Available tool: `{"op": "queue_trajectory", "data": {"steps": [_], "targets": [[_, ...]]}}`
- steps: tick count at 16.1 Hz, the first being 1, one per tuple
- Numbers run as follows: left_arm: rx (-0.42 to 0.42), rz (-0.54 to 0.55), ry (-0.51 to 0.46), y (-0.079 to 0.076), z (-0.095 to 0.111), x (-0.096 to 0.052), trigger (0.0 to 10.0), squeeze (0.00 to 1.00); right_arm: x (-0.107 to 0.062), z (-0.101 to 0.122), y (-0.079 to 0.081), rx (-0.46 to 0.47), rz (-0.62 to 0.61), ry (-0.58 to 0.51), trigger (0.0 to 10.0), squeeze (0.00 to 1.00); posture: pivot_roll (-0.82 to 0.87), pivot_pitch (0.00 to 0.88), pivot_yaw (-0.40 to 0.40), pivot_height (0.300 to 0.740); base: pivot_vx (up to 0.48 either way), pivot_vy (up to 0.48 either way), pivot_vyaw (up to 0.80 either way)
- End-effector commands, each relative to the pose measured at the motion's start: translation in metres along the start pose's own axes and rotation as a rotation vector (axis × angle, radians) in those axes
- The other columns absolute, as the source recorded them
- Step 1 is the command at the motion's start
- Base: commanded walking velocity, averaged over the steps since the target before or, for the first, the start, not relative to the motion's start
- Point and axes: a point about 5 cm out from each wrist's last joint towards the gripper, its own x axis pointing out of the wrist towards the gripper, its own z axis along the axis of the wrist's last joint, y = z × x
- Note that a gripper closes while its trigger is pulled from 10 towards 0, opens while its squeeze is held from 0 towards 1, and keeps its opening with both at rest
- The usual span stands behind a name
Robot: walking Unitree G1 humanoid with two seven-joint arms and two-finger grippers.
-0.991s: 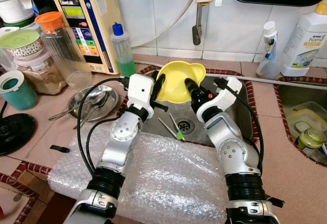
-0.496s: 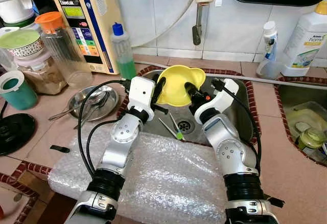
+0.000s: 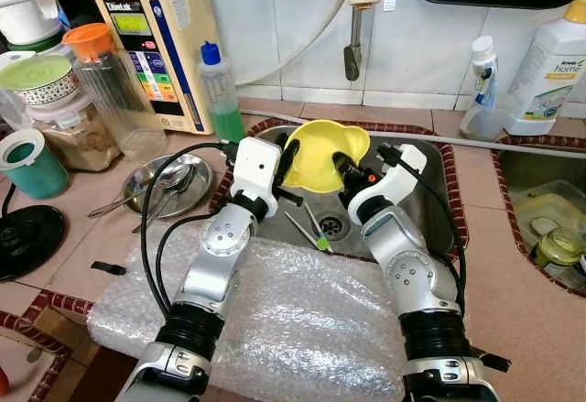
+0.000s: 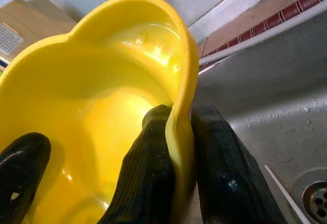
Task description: Kitchen organization
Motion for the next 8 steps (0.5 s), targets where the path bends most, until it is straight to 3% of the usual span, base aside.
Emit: {"op": "queue_trajectory", "data": {"steps": [1, 2, 4, 7, 8], "targets": [[-0.014, -0.009, -0.073, 0.009, 0.014, -0.001, 10.0, 0.36, 0.002, 0.014, -0.011, 0.053, -0.094, -0.08, 0.0, 0.0, 0.07, 0.0, 0.129, 0.74, 0.0, 0.0, 0.0], [-0.007, -0.001, -0.076, 0.01, 0.015, -0.002, 10.0, 1.0, 0.003, 0.015, -0.012, 0.041, -0.098, -0.084, 0.0, 0.0, 0.06, 0.0, 0.133, 0.74, 0.0, 0.0, 0.0], [-0.048, -0.01, -0.017, 0.011, 0.005, -0.005, 10.0, 1.0, 0.002, 0.028, -0.014, -0.169, -0.118, -0.156, 0.0, 0.0, 0.06, 0.0, 0.137, 0.74, 0.0, 0.0, 0.0], [-0.081, -0.074, 0.018, 0.007, -0.001, -0.01, 10.0, 1.0, 0.001, 0.04, -0.021, -0.306, -0.162, -0.234, 0.0, 0.0, 0.07, 0.0, 0.139, 0.74, 0.0, 0.0, 0.0], [-0.098, -0.114, 0.033, 0.004, -0.003, -0.014, 10.0, 1.0, 0.002, 0.045, -0.022, -0.4, -0.161, -0.26, 0.0, 0.0, 0.06, 0.0, 0.141, 0.74, 0.0, 0.0, 0.0]]}}
